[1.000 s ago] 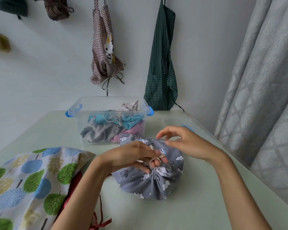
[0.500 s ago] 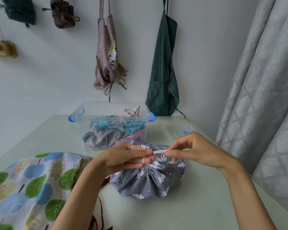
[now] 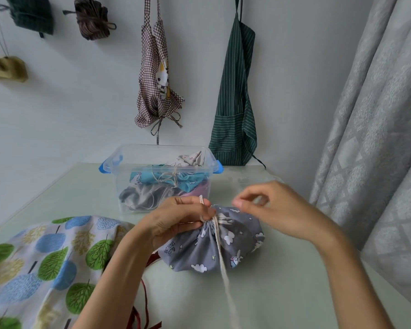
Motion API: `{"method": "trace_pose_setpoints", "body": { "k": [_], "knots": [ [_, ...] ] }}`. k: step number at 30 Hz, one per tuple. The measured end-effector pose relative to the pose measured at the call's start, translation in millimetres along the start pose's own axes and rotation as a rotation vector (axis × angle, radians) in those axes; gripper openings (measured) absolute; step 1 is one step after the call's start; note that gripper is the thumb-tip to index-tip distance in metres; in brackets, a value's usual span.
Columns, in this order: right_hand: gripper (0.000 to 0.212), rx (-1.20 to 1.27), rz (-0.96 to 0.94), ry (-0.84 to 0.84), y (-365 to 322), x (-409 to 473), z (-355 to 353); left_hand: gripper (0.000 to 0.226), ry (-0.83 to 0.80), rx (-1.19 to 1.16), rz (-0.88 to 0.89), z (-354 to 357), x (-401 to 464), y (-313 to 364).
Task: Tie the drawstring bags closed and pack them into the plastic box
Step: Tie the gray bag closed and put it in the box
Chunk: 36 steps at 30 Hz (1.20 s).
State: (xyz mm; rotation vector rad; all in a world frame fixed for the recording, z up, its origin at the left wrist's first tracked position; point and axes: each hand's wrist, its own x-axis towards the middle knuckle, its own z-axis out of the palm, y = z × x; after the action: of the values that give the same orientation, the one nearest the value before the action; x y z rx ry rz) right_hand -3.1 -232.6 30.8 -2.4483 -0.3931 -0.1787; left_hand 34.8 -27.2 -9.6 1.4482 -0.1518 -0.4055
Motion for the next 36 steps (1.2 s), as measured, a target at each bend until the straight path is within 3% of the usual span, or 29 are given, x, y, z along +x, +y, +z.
{"method": "trace_pose_setpoints", "body": {
  "k": [5,12,19,24,28,32,36],
  "knots": [
    [0.013,0.142,-0.045,-0.202,-2.4,12.2,28.3,0.020,0.019,0.080,0.124,1.5,4.2,-0.5],
    [0.007,0.412,-0.004,-0.093,1.2,18.9,37.0,0.021,0.158,0.166,0.409,5.9,3.2,1.2],
    [0.003,0.369,-0.086,0.003,-2.4,18.8,37.8,0.010,0.374,0.364,0.605,8.3,2.8,-5.2],
    [0.015,0.362,0.055,0.009,6.8,18.2,29.3,0.015,0.488,0.543,0.648,7.1,6.9,-10.5],
    [0.016,0.512,0.177,-0.080,12.9,21.7,34.0,0.011,0.483,0.572,0.670,9.6,7.2,-13.2],
    [0.013,0.667,0.236,-0.036,15.4,24.7,41.2,0.009,0.435,0.547,0.667,7.1,11.2,-15.0],
    [0.005,0.587,0.151,0.188,16.5,24.3,41.5,0.019,0.298,0.539,0.622,0.4,14.2,-16.7]
  ]
}}
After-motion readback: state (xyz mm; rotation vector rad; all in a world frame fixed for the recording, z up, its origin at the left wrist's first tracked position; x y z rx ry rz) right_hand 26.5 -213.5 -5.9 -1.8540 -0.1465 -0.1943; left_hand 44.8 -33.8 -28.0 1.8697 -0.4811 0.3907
